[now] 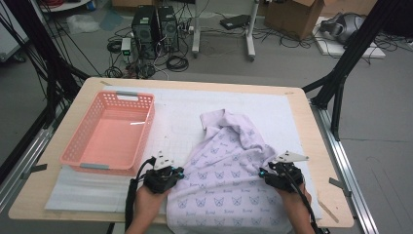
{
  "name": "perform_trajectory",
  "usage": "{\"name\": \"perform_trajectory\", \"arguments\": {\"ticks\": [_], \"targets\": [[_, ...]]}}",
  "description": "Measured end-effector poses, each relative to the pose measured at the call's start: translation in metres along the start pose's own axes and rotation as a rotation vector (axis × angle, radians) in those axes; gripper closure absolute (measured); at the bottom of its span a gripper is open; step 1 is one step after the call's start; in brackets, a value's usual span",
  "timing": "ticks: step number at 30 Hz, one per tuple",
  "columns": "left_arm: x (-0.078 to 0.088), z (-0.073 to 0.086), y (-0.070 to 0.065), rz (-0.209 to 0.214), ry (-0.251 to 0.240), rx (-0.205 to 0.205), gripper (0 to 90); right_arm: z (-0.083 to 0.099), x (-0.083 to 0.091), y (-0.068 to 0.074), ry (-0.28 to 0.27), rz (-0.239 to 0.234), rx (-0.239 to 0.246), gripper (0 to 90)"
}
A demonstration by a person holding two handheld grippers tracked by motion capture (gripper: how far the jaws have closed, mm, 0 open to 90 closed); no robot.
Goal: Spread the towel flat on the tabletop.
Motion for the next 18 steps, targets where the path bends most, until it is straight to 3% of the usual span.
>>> {"name": "perform_trajectory", "arguments": {"ticks": [3,5,6,9,10,12,14,16,18], "targets": [[0.017,0.009,-0.005,-0.002,-0.009,-0.03,86.1,0.0,-0.001,-0.001,0.001,-0.011,-0.021,56.4],[0.024,0.012,-0.011,0.003,-0.019,-0.048,86.1,0.001,-0.003,0.001,0.003,-0.011,-0.01,62.3],[0.026,0.012,-0.013,0.004,-0.024,-0.048,86.0,0.001,-0.003,0.002,0.007,-0.013,-0.007,67.9],[0.025,0.013,-0.017,0.02,-0.022,-0.051,85.9,0.0,-0.001,-0.001,0.006,0.0,0.001,70.5],[0.023,0.014,-0.018,0.022,-0.018,-0.05,85.8,0.0,0.001,-0.005,0.0,0.023,-0.003,70.9],[0.022,0.014,-0.019,0.026,-0.02,-0.046,85.9,0.002,0.007,-0.025,0.0,0.133,0.002,71.7],[0.021,0.015,-0.02,0.036,-0.025,-0.042,85.8,0.006,0.013,-0.045,-0.001,0.108,-0.106,70.8],[0.019,0.014,-0.021,0.046,-0.031,-0.038,85.5,0.008,0.018,-0.056,-0.009,0.108,-0.137,70.0],[0.019,0.011,-0.02,0.044,-0.041,-0.028,83.8,0.009,0.021,-0.059,-0.01,0.108,-0.131,69.7]]}}
Point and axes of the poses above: each handheld gripper's, and its own axes: x roughly backward along the jaws, z roughly out of its underside, y roughly to its left, the point moved 9 cm from there along -x, roughly forward along the jaws, and after that the axes turned 12 degrees about -x, right-handed, at the moved point
